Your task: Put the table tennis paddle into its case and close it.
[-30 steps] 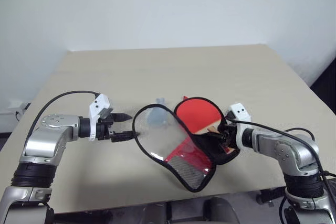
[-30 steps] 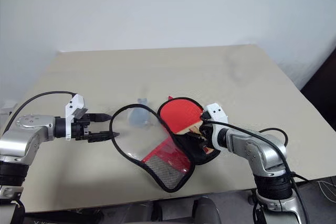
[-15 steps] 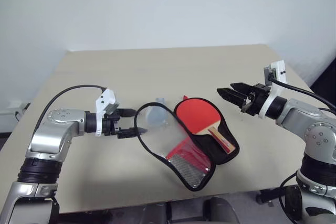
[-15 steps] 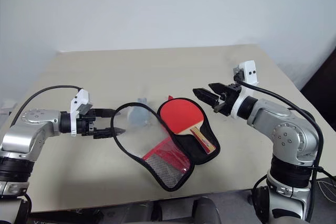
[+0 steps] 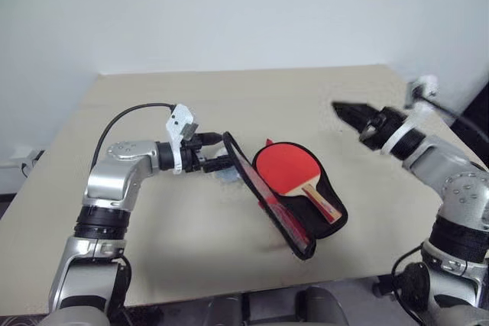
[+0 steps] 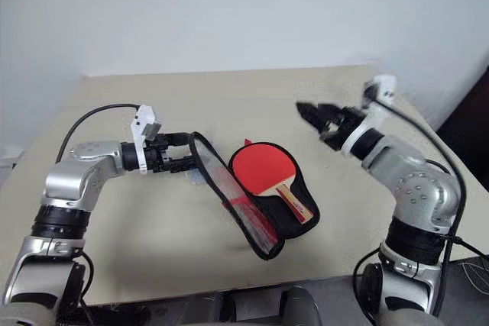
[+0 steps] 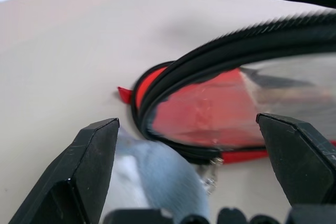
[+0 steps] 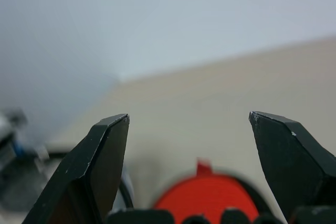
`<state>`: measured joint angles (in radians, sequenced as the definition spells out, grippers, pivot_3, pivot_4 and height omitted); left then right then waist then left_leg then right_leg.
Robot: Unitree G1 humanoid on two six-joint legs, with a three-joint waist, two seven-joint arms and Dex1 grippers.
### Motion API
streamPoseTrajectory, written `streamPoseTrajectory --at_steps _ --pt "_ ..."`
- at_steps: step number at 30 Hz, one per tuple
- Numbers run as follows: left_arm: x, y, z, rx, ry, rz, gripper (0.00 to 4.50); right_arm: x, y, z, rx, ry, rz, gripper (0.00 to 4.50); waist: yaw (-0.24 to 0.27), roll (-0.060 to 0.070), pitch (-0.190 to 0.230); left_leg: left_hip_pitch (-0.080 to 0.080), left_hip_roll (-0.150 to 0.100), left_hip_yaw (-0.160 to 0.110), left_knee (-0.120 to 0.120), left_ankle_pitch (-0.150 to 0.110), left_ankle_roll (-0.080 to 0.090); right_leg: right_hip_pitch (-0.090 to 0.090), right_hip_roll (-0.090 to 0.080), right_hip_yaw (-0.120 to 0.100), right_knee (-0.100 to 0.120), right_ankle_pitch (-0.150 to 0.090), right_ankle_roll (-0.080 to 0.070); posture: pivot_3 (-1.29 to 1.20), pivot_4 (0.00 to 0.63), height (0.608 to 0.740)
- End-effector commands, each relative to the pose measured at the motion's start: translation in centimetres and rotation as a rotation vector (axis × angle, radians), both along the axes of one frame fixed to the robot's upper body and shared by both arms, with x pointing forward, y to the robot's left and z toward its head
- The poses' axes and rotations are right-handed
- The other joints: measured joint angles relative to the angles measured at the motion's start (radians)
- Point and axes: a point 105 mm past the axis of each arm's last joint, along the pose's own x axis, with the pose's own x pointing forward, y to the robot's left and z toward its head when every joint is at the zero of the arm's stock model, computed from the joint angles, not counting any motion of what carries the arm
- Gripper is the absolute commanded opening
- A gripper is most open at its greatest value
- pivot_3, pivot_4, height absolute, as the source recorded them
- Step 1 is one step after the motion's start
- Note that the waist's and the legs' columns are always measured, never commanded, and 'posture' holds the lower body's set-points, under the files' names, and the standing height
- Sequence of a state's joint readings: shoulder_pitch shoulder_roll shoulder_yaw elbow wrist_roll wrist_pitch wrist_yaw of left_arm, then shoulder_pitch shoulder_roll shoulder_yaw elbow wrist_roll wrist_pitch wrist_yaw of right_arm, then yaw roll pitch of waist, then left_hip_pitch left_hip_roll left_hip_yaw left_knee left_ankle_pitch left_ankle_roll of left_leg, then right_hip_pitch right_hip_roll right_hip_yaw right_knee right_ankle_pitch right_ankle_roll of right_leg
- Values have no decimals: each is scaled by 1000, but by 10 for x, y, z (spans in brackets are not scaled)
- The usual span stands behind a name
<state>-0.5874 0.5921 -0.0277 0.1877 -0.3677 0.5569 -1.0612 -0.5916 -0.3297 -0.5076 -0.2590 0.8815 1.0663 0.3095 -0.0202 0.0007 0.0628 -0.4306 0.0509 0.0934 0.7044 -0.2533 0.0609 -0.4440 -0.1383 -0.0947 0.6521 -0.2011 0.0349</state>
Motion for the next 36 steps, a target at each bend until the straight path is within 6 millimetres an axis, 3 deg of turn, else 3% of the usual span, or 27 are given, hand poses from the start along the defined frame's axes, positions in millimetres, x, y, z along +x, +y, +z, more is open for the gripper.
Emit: streamPoseTrajectory --at_steps 1,11,15,19,25,30,36 --pt "9 -17 13 -12 -75 -15 4500 -4 -6 26 82 -91 -13 3952 1 0 0 0 0 0 0 0 0 0 0 0 1 0 0 0 0 688" --pt "54 -62 -5 7 -99 146 4500 -1 -3 22 87 -78 -35 3952 1 0 0 0 -1 -1 1 0 0 1 0 1 2 0 0 0 0 688" --pt "66 -70 2 -9 -130 184 4500 -1 3 15 54 -61 -17 3952 -1 0 0 0 -1 -2 1 0 1 0 0 1 3 0 0 0 0 688" --pt "60 -73 17 -58 -160 135 4500 2 13 -10 -79 10 -7 3952 -1 0 0 0 -1 -2 1 0 1 0 0 1 3 0 0 0 0 688" --pt "35 -52 30 -43 -208 15 4500 10 21 -56 -310 132 -1 3952 -5 0 0 -1 -1 -2 1 0 0 -1 0 1 3 0 0 0 0 688" --pt "9 -18 32 18 -183 -33 4500 16 32 -90 -465 224 53 3952 -5 0 0 0 0 -1 1 0 0 -1 0 1 3 0 0 0 0 688" --pt "-5 9 31 76 -168 6 4500 24 53 -99 -505 228 142 3952 1 0 0 -1 0 -1 2 0 0 -1 -1 1 3 0 -1 0 0 688"
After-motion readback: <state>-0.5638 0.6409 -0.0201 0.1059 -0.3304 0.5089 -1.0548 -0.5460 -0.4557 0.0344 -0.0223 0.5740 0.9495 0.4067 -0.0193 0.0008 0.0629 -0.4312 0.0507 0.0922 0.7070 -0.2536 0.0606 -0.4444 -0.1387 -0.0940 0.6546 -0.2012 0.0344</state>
